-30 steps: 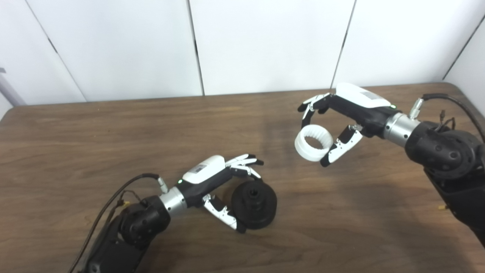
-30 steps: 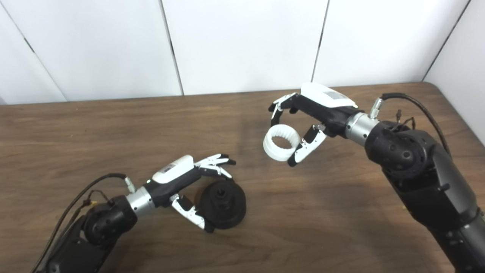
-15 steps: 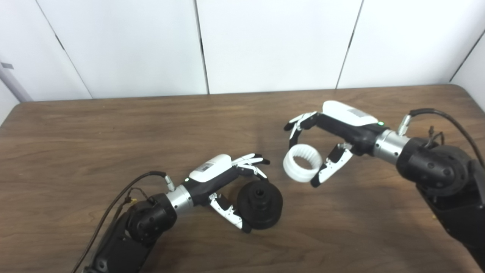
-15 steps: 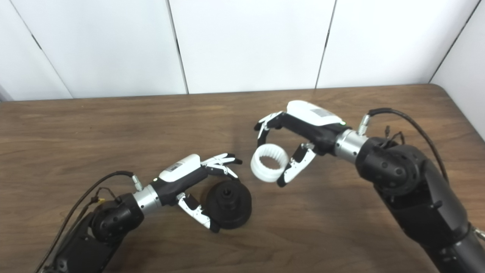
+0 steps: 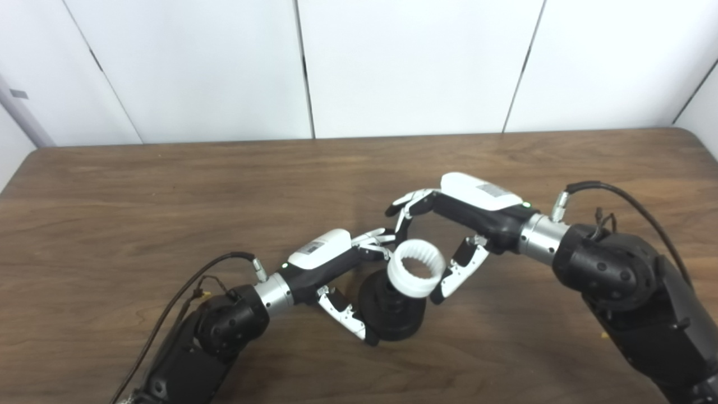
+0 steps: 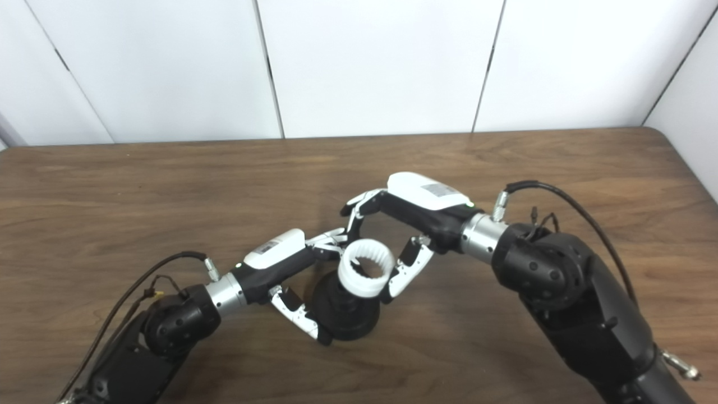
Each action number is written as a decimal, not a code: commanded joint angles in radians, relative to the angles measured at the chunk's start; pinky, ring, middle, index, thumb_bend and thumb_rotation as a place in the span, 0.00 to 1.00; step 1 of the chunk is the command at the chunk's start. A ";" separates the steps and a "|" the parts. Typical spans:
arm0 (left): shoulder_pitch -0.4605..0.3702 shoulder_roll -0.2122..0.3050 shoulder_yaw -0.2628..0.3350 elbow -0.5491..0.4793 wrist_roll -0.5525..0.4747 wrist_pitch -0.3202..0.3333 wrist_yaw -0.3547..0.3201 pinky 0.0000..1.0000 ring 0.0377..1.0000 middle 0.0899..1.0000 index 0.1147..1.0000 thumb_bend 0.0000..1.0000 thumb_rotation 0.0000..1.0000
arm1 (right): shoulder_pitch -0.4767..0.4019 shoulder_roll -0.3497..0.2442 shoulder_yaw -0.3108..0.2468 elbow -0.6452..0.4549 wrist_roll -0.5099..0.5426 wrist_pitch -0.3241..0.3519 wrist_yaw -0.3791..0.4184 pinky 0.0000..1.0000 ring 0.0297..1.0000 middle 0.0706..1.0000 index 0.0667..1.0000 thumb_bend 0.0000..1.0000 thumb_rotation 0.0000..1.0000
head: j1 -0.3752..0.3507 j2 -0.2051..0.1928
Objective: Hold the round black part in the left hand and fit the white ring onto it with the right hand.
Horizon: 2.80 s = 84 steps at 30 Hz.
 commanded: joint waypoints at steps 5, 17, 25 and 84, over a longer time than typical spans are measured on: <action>-0.005 0.003 -0.021 0.008 0.031 0.050 -0.041 0.83 1.00 0.94 0.42 0.52 0.08 | -0.036 0.021 0.013 -0.031 -0.024 0.011 0.005 0.84 0.87 0.81 0.44 0.52 0.14 | 0.003 0.002; -0.008 0.002 -0.022 0.012 0.026 0.036 -0.035 0.82 1.00 0.94 0.42 0.52 0.08 | -0.033 0.042 0.036 0.003 -0.041 -0.016 -0.006 0.84 0.85 0.81 0.44 0.52 0.14 | 0.008 0.008; -0.008 0.005 -0.022 -0.002 0.024 0.042 -0.040 0.81 0.99 0.93 0.42 0.52 0.08 | -0.039 0.046 0.038 0.047 -0.049 -0.033 -0.014 0.84 0.85 0.80 0.44 0.52 0.14 | 0.015 0.014; -0.009 0.009 -0.030 -0.026 0.017 0.072 -0.054 0.80 0.98 0.93 0.42 0.52 0.08 | -0.015 0.035 0.120 0.073 -0.196 -0.169 0.008 0.88 0.85 0.78 0.44 0.52 0.14 | 0.034 0.039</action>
